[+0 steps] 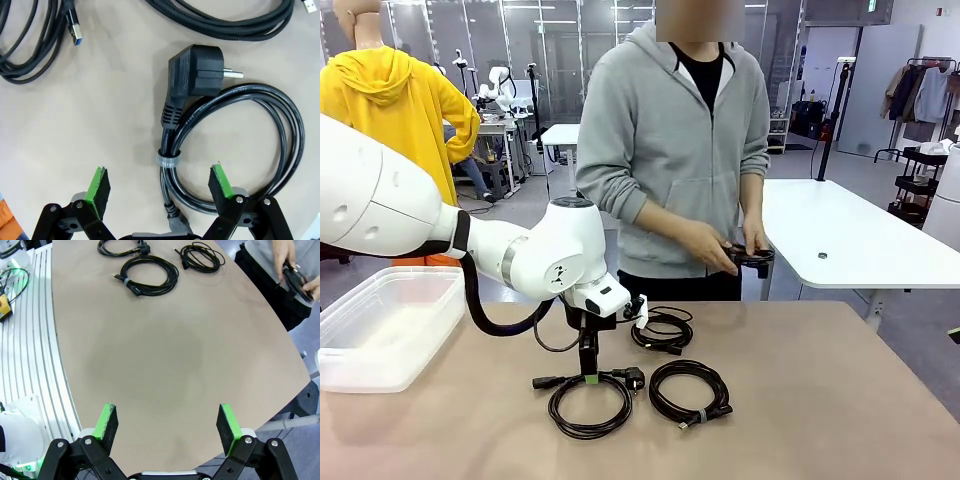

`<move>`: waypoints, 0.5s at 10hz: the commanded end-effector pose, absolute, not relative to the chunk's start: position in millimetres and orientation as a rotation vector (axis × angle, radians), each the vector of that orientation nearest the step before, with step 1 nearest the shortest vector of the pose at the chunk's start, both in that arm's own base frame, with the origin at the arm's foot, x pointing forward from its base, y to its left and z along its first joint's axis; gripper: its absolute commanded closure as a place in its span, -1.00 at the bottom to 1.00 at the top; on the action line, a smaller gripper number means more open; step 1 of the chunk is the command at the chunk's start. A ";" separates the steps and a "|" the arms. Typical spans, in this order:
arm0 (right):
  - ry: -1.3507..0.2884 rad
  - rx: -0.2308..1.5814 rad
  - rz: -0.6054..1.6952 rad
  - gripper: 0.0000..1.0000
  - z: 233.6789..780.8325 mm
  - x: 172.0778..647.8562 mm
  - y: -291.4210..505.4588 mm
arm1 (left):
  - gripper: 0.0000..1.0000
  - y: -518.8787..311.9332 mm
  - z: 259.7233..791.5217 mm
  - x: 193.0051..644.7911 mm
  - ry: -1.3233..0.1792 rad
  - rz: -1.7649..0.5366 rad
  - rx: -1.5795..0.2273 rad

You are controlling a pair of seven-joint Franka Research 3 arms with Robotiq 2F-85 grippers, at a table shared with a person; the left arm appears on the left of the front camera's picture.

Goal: Organize and store the cables.
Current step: Place the Power Cable into the Organizing box.

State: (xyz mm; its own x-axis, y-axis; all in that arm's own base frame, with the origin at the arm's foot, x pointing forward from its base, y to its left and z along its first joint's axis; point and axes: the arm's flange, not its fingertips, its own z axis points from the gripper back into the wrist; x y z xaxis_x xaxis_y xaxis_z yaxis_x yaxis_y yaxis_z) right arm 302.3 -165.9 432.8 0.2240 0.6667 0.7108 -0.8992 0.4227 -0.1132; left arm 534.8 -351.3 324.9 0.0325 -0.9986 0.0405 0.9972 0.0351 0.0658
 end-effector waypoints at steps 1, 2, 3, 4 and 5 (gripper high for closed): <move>-0.786 0.351 1.112 -1.00 432.9 304.9 -166.2 | -1.00 -354.8 324.0 541.0 -0.058 -1.568 0.026; -0.786 0.351 1.112 -1.00 432.9 304.9 -166.2 | -0.91 -357.0 319.9 539.5 -0.048 -1.575 0.022; -0.786 0.351 1.112 -1.00 432.9 304.9 -166.2 | -0.57 -358.4 316.7 538.7 -0.041 -1.578 0.021; -0.786 0.351 1.112 -1.00 432.9 304.9 -166.2 | -0.05 -358.5 314.1 537.6 -0.030 -1.578 0.021; -0.786 0.351 1.112 -1.00 432.9 304.9 -166.2 | 0.60 -358.1 312.8 537.0 -0.027 -1.580 0.022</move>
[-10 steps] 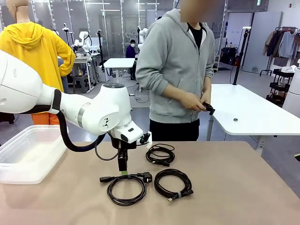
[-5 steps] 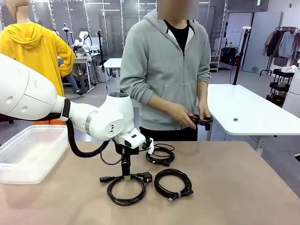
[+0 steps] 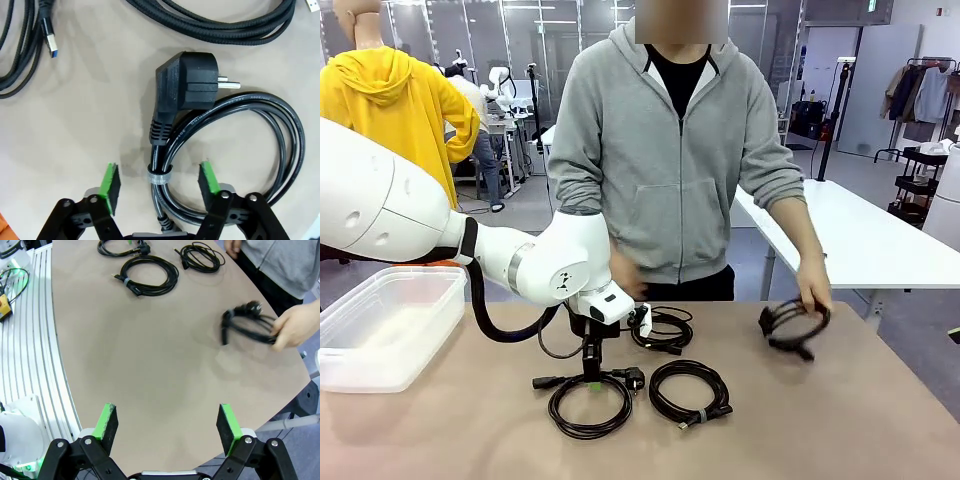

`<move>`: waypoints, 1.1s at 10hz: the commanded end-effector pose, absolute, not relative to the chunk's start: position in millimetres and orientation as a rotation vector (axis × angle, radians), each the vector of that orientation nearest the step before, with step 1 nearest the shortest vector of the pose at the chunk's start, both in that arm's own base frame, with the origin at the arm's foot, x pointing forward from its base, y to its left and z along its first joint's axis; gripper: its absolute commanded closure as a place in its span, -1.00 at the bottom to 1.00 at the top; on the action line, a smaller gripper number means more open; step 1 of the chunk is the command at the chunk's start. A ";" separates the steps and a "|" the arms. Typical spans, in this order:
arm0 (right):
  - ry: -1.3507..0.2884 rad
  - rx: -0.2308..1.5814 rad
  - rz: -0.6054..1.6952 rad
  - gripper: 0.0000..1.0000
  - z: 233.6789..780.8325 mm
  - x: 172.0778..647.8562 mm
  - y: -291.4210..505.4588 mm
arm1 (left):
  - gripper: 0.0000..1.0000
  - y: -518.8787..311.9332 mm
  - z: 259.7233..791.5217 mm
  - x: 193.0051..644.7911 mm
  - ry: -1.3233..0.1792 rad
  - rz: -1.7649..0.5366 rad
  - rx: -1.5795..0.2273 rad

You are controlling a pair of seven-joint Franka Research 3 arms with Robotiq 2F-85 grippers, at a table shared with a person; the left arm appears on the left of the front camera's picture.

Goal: Organize and store the cables.
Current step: Place the Power Cable into the Organizing box.

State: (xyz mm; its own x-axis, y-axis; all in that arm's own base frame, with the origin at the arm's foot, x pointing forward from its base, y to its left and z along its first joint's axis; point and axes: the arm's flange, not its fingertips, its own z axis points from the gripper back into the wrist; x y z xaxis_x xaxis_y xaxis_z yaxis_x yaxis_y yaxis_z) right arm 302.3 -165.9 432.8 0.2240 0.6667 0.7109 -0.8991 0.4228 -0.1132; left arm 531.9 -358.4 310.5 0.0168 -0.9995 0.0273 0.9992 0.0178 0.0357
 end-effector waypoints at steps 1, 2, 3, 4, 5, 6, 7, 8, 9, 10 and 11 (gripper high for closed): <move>-0.786 0.351 1.112 -1.00 432.9 304.9 -166.2 | 1.00 -358.1 313.7 536.1 -0.029 -1.580 0.023; -0.786 0.351 1.112 -1.00 432.9 304.9 -166.2 | 1.00 -358.1 314.7 535.1 -0.027 -1.583 0.024; -0.786 0.351 1.112 -1.00 432.9 304.9 -166.2 | 1.00 -357.6 315.1 534.9 -0.024 -1.583 0.026; -0.786 0.351 1.112 -1.00 432.9 304.9 -166.2 | 0.86 -356.9 315.2 534.3 -0.023 -1.583 0.022; -0.786 0.351 1.112 -1.00 432.9 304.9 -166.2 | 1.00 -355.4 316.3 533.4 -0.022 -1.581 0.008; -0.786 0.351 1.112 -1.00 432.9 304.9 -166.2 | 1.00 -354.1 319.3 533.2 -0.028 -1.577 0.005; -0.786 0.351 1.112 -1.00 432.9 304.9 -166.2 | 1.00 -352.7 324.5 533.4 -0.040 -1.571 -0.007; -0.786 0.351 1.112 -1.00 432.9 304.9 -166.2 | 1.00 -351.0 333.6 533.4 -0.048 -1.584 -0.046; -0.786 0.351 1.112 -1.00 432.9 304.9 -166.2 | 1.00 -347.5 347.7 535.8 -0.010 -1.581 -0.024; -0.786 0.351 1.112 -1.00 432.9 304.9 -166.2 | 1.00 -346.3 370.3 536.3 -0.033 -1.575 -0.042; -0.786 0.351 1.112 -1.00 432.9 304.9 -166.2 | 0.93 -346.0 395.7 534.4 -0.049 -1.580 -0.039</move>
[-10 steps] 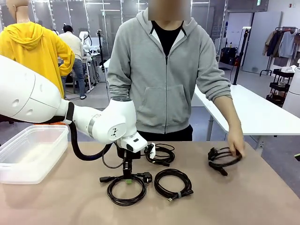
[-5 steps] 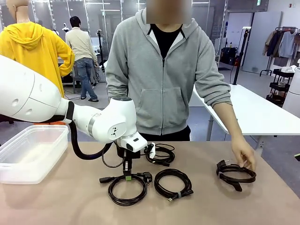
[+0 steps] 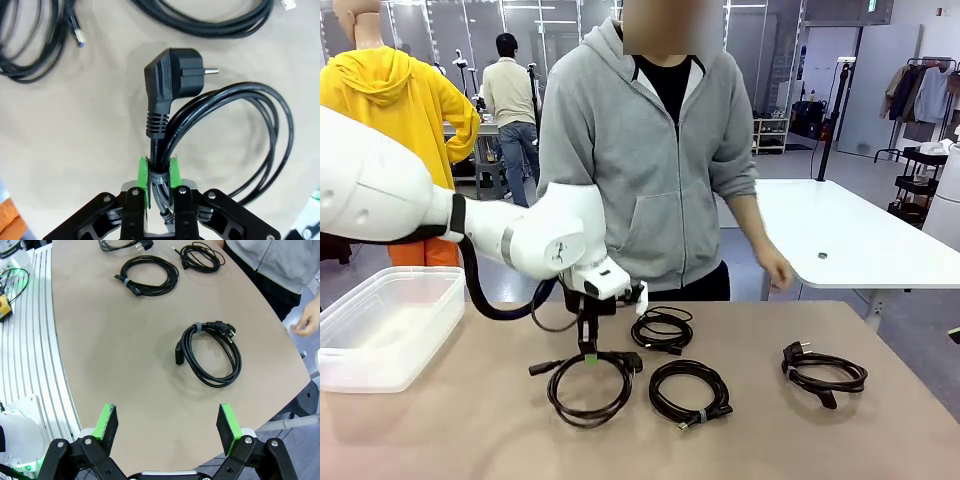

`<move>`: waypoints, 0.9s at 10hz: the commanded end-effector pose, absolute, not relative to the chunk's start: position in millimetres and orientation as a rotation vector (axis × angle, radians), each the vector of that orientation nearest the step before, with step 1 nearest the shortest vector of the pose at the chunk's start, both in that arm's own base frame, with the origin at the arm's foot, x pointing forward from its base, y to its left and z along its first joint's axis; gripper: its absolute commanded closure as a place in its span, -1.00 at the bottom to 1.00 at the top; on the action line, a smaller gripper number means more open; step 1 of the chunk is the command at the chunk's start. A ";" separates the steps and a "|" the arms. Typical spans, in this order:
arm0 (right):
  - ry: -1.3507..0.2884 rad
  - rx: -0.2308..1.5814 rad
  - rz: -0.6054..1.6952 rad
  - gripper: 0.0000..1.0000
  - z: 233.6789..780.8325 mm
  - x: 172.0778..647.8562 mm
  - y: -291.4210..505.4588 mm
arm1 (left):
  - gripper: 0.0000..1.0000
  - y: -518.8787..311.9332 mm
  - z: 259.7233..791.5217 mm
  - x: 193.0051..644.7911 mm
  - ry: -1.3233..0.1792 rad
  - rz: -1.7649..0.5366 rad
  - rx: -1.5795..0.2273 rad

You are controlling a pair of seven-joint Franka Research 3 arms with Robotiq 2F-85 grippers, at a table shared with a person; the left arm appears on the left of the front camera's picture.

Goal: Organize and store the cables.
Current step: Place the Power Cable into the Organizing box.

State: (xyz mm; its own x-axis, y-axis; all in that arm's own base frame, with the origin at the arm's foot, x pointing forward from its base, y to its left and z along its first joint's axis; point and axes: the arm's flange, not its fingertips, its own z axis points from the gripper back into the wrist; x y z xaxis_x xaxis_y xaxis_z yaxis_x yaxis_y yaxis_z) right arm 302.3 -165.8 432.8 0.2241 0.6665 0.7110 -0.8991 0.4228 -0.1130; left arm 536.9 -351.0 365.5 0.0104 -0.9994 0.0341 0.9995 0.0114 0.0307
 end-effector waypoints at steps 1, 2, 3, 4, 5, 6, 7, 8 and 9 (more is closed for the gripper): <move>-0.786 0.351 1.112 -1.00 432.9 304.9 -166.2 | 0.93 -345.3 415.3 531.7 -0.041 -1.576 -0.012; -0.786 0.351 1.112 -1.00 432.9 304.9 -166.2 | 0.93 -344.4 432.3 526.9 -0.047 -1.577 -0.014; -0.786 0.351 1.112 -1.00 432.9 304.9 -166.2 | 0.93 -343.9 442.1 523.3 -0.066 -1.584 -0.027; -0.786 0.351 1.112 -1.00 432.9 304.9 -166.2 | 0.93 -344.1 447.6 520.3 -0.071 -1.578 -0.014; -0.786 0.351 1.112 -1.00 432.9 304.9 -166.2 | 0.93 -347.1 450.6 516.1 -0.069 -1.601 -0.032; -0.786 0.351 1.112 -1.00 432.9 304.9 -166.2 | 0.93 -347.8 448.4 523.6 -0.079 -1.559 0.013; -0.786 0.351 1.112 -1.00 432.9 304.9 -166.2 | 0.93 -347.8 448.4 523.6 -0.079 -1.559 0.013; -0.786 0.351 1.112 -1.00 432.9 304.9 -166.2 | 0.93 -347.8 448.4 523.6 -0.079 -1.559 0.013; -0.786 0.351 1.112 -1.00 432.9 304.9 -166.2 | 0.93 -347.8 448.4 523.6 -0.079 -1.559 0.013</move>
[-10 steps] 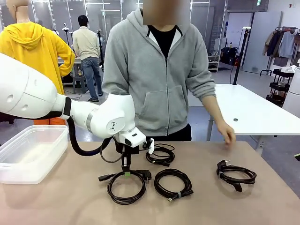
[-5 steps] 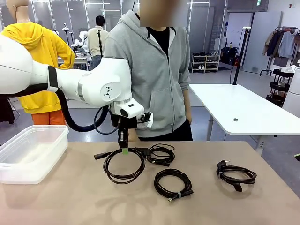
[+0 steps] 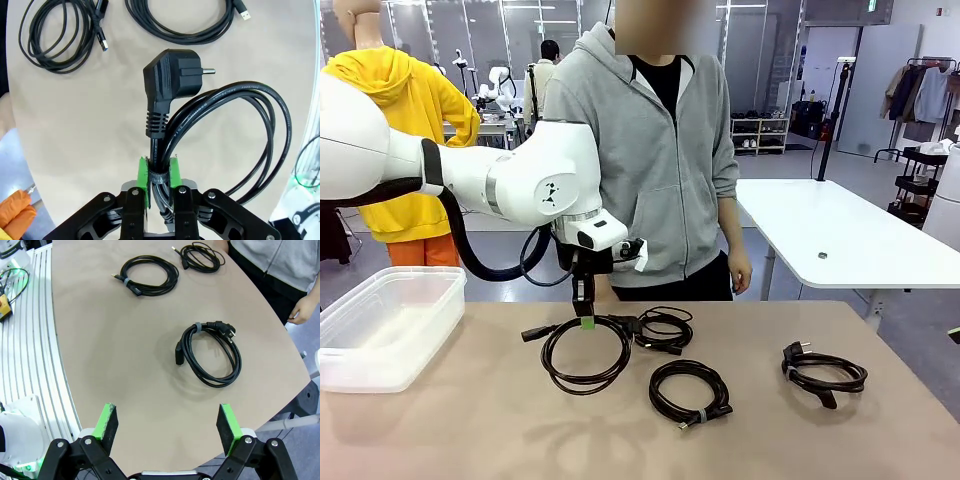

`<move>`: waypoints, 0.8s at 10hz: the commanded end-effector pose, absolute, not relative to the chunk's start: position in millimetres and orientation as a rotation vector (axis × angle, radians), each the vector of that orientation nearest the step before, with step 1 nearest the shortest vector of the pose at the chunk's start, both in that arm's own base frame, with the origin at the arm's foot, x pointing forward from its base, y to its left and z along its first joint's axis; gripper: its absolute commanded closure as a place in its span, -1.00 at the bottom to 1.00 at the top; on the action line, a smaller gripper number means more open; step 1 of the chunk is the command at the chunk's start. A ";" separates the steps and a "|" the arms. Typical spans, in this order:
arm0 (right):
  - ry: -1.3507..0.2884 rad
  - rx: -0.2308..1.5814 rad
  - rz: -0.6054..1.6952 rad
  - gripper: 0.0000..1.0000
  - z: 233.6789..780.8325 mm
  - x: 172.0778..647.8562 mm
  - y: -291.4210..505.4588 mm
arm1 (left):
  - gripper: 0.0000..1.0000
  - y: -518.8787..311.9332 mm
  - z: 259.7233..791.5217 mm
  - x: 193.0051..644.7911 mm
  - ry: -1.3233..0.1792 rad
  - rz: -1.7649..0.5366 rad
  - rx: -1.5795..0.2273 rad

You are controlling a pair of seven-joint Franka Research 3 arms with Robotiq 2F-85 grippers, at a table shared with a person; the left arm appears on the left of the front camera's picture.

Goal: Organize and store the cables.
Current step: Place the Power Cable into the Organizing box.

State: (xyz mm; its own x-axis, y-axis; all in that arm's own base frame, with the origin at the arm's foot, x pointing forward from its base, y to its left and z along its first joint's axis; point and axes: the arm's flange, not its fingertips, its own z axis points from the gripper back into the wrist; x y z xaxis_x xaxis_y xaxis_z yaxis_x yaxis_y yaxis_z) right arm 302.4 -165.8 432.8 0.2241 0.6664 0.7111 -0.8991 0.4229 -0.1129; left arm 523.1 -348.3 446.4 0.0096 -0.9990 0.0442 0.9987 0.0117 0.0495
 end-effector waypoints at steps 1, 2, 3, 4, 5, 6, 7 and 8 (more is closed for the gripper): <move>-0.786 0.351 1.112 -1.00 432.9 304.9 -166.2 | 0.93 -347.8 448.4 523.6 -0.079 -1.559 0.013; -0.786 0.351 1.112 -1.00 432.9 304.9 -166.2 | 0.62 -348.3 446.4 523.1 -0.074 -1.560 0.005; -0.786 0.351 1.112 -1.00 432.9 304.9 -166.2 | 0.62 -332.6 455.9 530.0 -0.042 -1.599 -0.005; -0.786 0.351 1.112 -1.00 432.9 304.9 -166.2 | 0.62 -311.9 466.7 536.6 -0.043 -1.592 -0.022; -0.786 0.351 1.112 -1.00 432.9 304.9 -166.2 | 0.62 -291.6 474.9 539.1 -0.055 -1.610 -0.034; -0.786 0.351 1.112 -1.00 432.9 304.9 -166.2 | 0.62 -266.5 482.6 538.0 -0.054 -1.650 -0.048; -0.786 0.351 1.112 -1.00 432.9 304.9 -166.2 | 0.62 -234.8 489.7 537.9 -0.070 -1.678 -0.051; -0.786 0.351 1.112 -1.00 432.9 304.9 -166.2 | 0.62 -203.9 497.6 538.1 -0.094 -1.701 -0.046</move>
State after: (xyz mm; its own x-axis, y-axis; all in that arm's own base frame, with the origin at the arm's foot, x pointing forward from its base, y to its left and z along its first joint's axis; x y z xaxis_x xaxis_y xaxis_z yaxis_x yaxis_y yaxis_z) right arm 302.5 -165.5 432.9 0.2236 0.6670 0.7107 -0.8994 0.4222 -0.1133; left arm 553.3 -232.0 493.2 -0.0911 -0.9941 0.0586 0.9950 -0.0884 0.0464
